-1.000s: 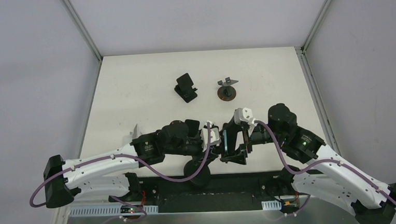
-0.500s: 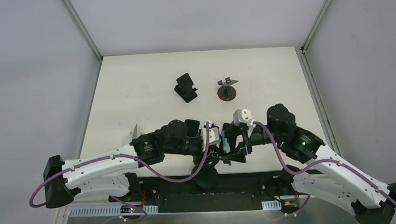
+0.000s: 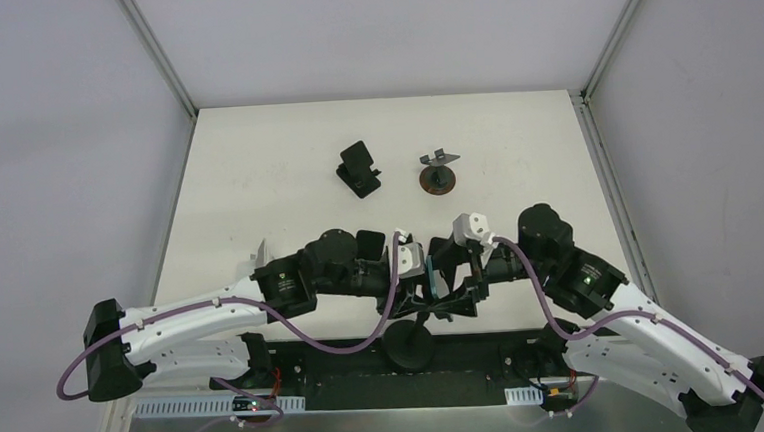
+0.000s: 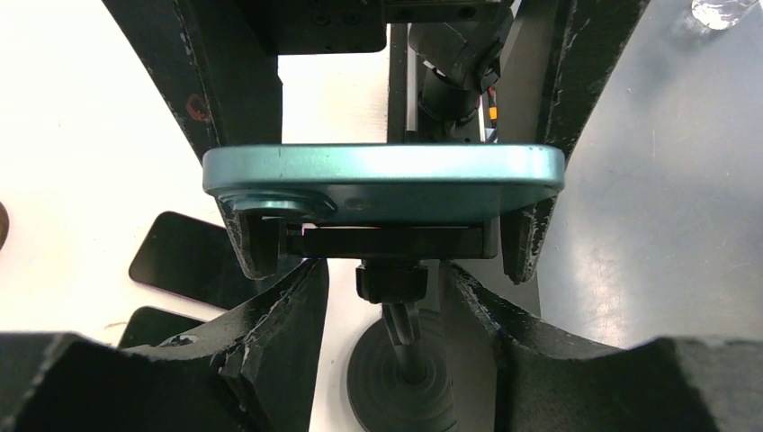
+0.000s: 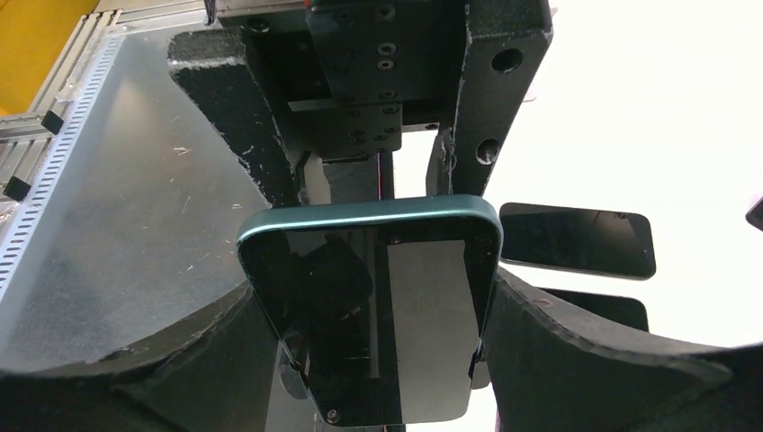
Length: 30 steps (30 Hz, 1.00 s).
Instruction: Remove the phone from the phone stand
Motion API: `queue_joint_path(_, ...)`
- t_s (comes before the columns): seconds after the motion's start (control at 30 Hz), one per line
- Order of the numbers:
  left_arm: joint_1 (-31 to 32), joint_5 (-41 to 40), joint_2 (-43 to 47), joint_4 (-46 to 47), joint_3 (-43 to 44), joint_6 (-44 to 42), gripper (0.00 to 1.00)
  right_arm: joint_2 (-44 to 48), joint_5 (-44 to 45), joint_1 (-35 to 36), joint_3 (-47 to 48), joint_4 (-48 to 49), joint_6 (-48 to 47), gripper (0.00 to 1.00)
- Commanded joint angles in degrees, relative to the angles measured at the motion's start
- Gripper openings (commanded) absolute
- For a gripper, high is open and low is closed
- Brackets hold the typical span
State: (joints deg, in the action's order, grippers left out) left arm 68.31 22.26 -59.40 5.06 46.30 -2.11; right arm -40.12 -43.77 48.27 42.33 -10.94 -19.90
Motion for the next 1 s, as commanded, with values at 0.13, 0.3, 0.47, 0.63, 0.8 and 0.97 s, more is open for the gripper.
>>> queue_joint_path(0.13,0.5,2.4,-2.0,9.4,-3.1,1.7,0.50,3.2,-0.3,0.3,-1.5,4.1,2.1,0.00)
queue_joint_path(0.3,0.6,2.4,-3.5,12.3,-3.4,1.9,0.50,3.6,0.3,0.3,-2.0,4.1,2.6,0.00)
queue_joint_path(0.47,0.5,2.8,-4.4,13.5,-2.8,1.9,0.48,4.1,1.0,0.3,-2.3,3.9,3.0,0.00)
queue_joint_path(0.63,0.5,1.7,-4.3,14.3,-2.9,1.9,0.36,5.3,1.2,0.3,-2.4,1.7,1.2,0.00)
queue_joint_path(0.8,0.6,0.1,-4.0,14.4,-2.8,3.7,0.00,6.4,1.9,0.3,-1.8,-2.3,-1.0,0.11)
queue_joint_path(0.97,0.4,-1.7,-4.0,14.4,-3.1,5.6,0.00,7.2,2.8,0.2,-2.0,-3.5,-0.8,0.11)
